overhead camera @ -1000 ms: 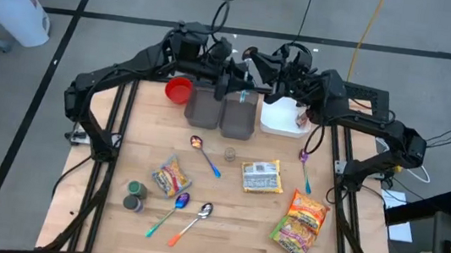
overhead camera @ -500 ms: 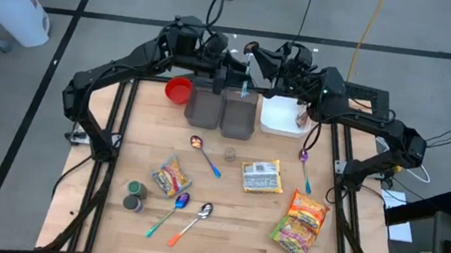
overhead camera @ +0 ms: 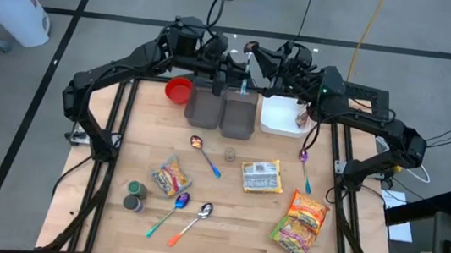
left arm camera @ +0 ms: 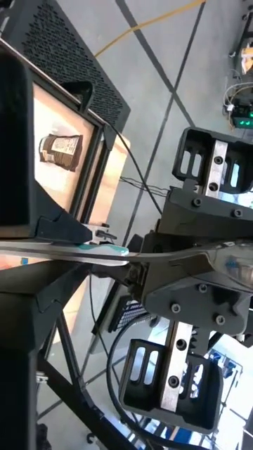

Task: Pick & Place Food Item
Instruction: Put the white and blue spoon into the left black bin

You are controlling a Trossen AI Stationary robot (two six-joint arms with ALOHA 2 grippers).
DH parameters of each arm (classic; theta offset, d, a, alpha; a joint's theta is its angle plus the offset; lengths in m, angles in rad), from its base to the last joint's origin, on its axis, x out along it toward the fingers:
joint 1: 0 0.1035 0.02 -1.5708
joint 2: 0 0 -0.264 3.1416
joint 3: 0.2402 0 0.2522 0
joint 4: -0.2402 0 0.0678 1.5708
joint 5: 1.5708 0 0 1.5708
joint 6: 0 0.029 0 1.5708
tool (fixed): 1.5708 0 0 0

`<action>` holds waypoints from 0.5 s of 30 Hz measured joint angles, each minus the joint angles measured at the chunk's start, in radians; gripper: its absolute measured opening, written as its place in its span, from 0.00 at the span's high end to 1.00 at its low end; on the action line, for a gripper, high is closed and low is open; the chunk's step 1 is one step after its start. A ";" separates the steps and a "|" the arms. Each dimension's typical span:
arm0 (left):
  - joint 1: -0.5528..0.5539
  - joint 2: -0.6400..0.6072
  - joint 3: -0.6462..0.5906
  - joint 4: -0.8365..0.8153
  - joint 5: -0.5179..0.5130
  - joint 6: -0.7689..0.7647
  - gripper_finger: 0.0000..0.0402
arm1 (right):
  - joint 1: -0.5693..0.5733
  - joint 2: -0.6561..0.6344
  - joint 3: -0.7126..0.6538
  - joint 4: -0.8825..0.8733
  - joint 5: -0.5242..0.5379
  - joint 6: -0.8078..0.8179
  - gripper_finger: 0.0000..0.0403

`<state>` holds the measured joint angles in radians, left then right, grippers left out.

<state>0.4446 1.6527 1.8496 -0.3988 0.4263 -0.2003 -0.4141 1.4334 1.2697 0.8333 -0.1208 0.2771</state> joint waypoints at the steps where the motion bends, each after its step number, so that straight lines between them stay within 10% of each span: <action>1: 0.000 0.000 0.000 0.000 0.000 0.004 0.92 | 0.000 0.000 0.000 0.000 -0.001 0.000 1.00; 15: 0.015 0.000 0.021 -0.062 0.010 0.022 0.93 | -0.021 -0.022 0.000 -0.007 0.015 -0.004 0.74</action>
<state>0.4598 1.6529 1.8705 -0.4609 0.4368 -0.1778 -0.4353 1.4111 1.2697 0.8264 -0.1062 0.2734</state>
